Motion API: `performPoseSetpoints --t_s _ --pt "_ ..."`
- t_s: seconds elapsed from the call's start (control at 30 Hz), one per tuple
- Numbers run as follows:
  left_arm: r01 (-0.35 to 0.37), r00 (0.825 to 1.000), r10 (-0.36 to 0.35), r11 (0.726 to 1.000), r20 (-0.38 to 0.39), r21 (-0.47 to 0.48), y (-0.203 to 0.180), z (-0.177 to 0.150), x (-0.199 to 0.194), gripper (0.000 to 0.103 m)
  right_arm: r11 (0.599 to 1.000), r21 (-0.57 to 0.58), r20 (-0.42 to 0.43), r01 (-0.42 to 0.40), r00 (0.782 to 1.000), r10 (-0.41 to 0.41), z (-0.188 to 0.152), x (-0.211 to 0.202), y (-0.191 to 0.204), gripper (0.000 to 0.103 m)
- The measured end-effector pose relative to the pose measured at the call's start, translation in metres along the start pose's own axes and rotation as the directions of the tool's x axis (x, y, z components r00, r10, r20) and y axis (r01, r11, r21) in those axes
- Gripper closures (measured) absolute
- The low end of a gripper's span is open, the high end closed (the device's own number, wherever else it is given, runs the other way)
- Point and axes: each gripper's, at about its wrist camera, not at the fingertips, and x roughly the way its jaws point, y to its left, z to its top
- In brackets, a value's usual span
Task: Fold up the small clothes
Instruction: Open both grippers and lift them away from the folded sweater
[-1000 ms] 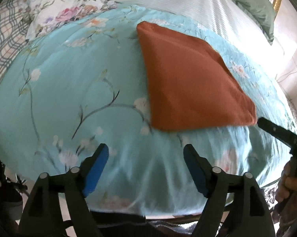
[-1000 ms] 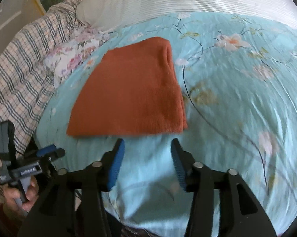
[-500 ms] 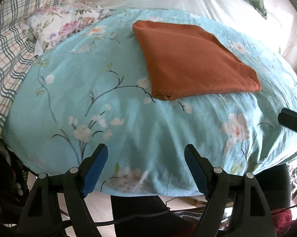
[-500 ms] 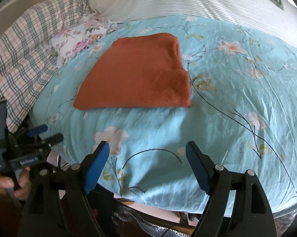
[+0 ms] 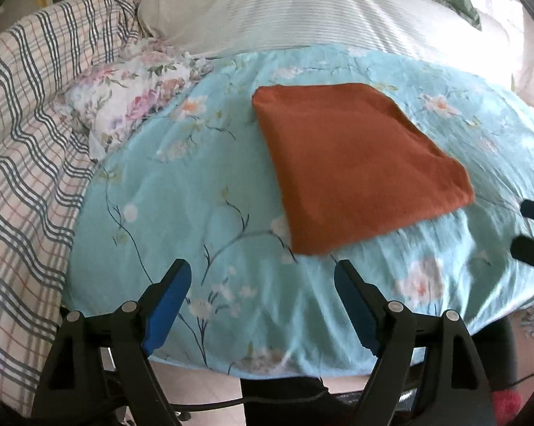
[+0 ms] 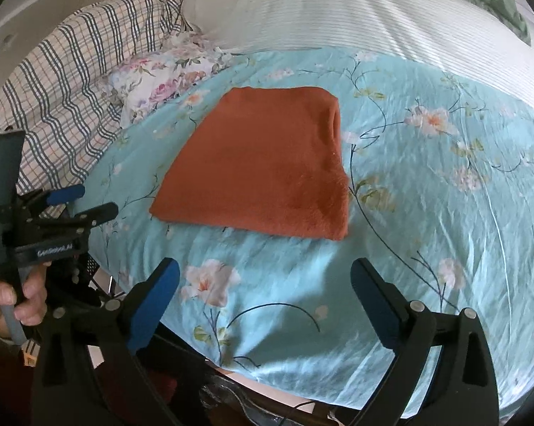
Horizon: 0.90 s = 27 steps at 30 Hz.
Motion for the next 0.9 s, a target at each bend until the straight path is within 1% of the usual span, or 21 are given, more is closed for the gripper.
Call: performPoseSetpoints --t_s 0.13,0.23,0.33,0.43,0.53,0.6,0.7,0.8,0.9 --pt "-0.03 0.999 0.03 0.999 -0.017 -0.009 -0.006 0.011 0.006 0.02 1.0 0.009 0.013 -0.014 1.0 0.013 0.004 -0.003 -0.005 0.006" --pt "-0.06 0.998 0.06 0.998 -0.014 0.011 -0.013 0.014 0.006 0.019 0.999 0.019 0.016 -0.027 1.0 0.027 0.008 -0.001 -0.009 0.005" --pt "-0.068 0.998 0.068 0.997 -0.016 0.02 -0.016 0.019 0.011 0.018 0.999 0.027 0.002 -0.045 0.999 0.045 0.015 0.007 -0.015 0.004" --pt "-0.079 0.996 0.079 0.997 -0.032 0.011 -0.015 0.027 0.023 0.017 0.998 0.009 -0.02 -0.065 0.998 0.065 0.028 0.02 -0.022 0.004" --pt "-0.079 0.995 0.079 0.997 -0.059 -0.012 -0.013 0.036 0.04 0.017 0.996 -0.012 -0.039 -0.092 0.995 0.092 0.048 0.039 -0.028 0.004" --pt "-0.089 0.993 0.088 0.996 -0.08 -0.016 -0.013 0.045 0.054 0.017 0.994 -0.017 -0.072 -0.106 0.992 0.105 0.063 0.054 -0.033 0.004" --pt "-0.111 0.985 0.109 0.994 -0.134 -0.01 -0.015 0.059 0.074 0.017 0.996 -0.009 -0.132 -0.093 0.987 0.091 0.08 0.074 -0.042 0.004" --pt "-0.128 0.976 0.127 0.992 -0.176 0.006 -0.016 0.073 0.086 0.017 0.995 0.031 -0.15 -0.092 0.984 0.095 0.094 0.076 -0.052 0.004" --pt "-0.131 0.97 0.13 0.991 -0.204 0.01 -0.017 0.085 0.091 0.017 0.995 0.049 -0.138 -0.092 0.986 0.098 0.101 0.072 -0.057 0.004"
